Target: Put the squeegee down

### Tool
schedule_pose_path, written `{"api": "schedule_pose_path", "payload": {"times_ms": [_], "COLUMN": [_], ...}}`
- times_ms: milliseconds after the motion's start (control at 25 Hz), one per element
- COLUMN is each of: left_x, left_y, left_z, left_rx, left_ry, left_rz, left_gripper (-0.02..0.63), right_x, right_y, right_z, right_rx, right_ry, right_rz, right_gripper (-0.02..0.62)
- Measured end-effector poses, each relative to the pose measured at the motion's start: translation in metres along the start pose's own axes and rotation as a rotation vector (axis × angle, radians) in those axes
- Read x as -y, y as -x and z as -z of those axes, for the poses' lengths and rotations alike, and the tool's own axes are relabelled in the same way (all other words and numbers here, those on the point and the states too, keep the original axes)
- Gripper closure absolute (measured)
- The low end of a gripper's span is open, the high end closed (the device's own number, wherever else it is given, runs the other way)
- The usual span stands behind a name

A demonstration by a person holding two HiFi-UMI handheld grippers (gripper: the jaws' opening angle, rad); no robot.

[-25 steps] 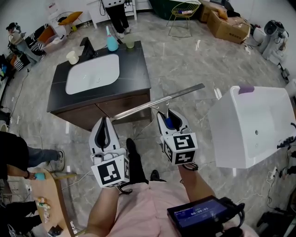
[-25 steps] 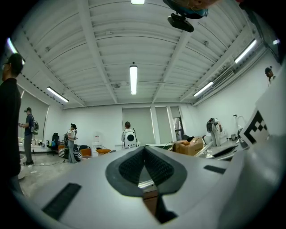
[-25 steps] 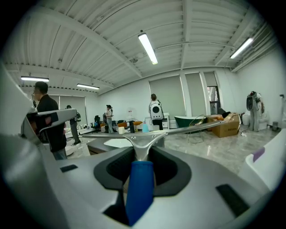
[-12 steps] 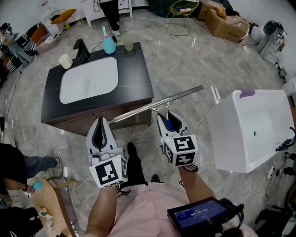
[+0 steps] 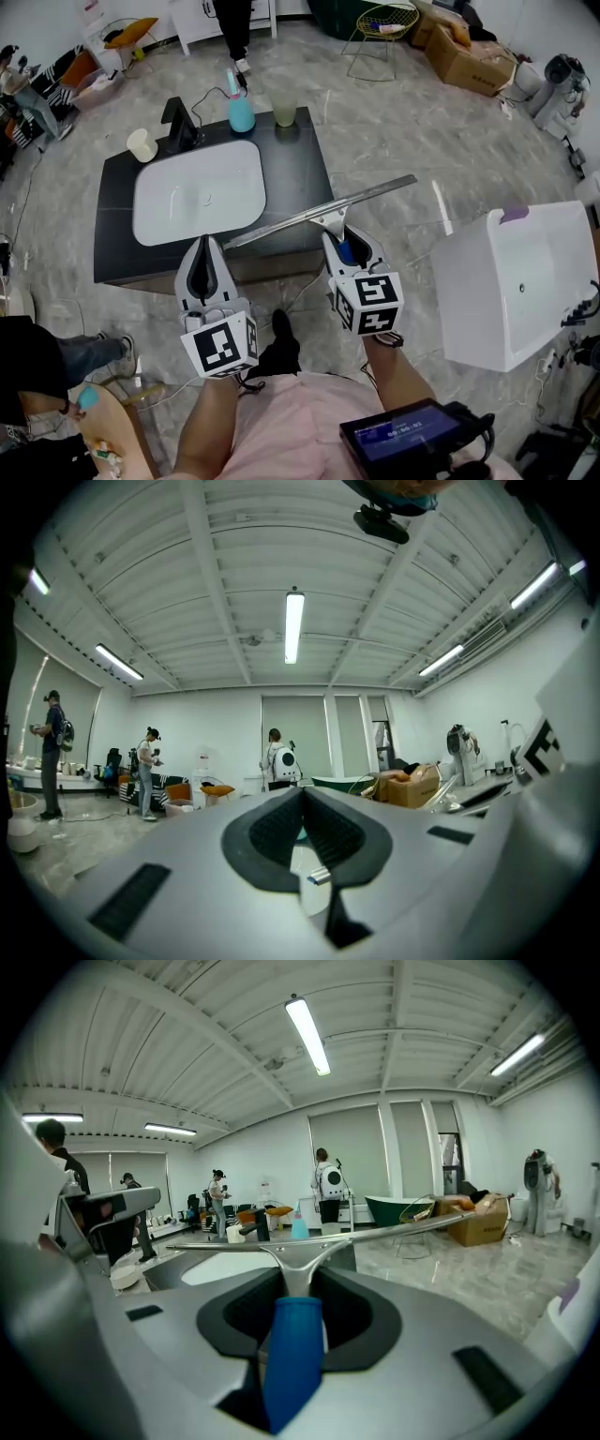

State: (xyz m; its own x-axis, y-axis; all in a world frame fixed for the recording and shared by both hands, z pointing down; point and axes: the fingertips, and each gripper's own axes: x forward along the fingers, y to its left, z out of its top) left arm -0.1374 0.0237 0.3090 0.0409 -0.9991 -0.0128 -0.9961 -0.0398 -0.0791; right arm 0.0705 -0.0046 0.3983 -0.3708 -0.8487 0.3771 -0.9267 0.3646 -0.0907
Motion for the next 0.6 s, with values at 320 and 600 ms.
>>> {"api": "schedule_pose_path", "payload": {"times_ms": [320,600], "left_x": [-0.044,-0.066], "left_y": [-0.066,-0.095], "left_z": [-0.021,-0.019], "left_rx": [0.059,0.07], "left_ry": [-0.019,0.004], "left_rz": [0.023,0.026], "left_gripper": [0.597,0.597], "right_x": [-0.014,-0.029], "right_y": [-0.064,-0.089], "right_z": [-0.061,-0.086], "right_rx": [0.065,0.086], "right_ry": [0.015,0.049], "right_rz": [0.03,0.033], "right_gripper": [0.474,0.474]}}
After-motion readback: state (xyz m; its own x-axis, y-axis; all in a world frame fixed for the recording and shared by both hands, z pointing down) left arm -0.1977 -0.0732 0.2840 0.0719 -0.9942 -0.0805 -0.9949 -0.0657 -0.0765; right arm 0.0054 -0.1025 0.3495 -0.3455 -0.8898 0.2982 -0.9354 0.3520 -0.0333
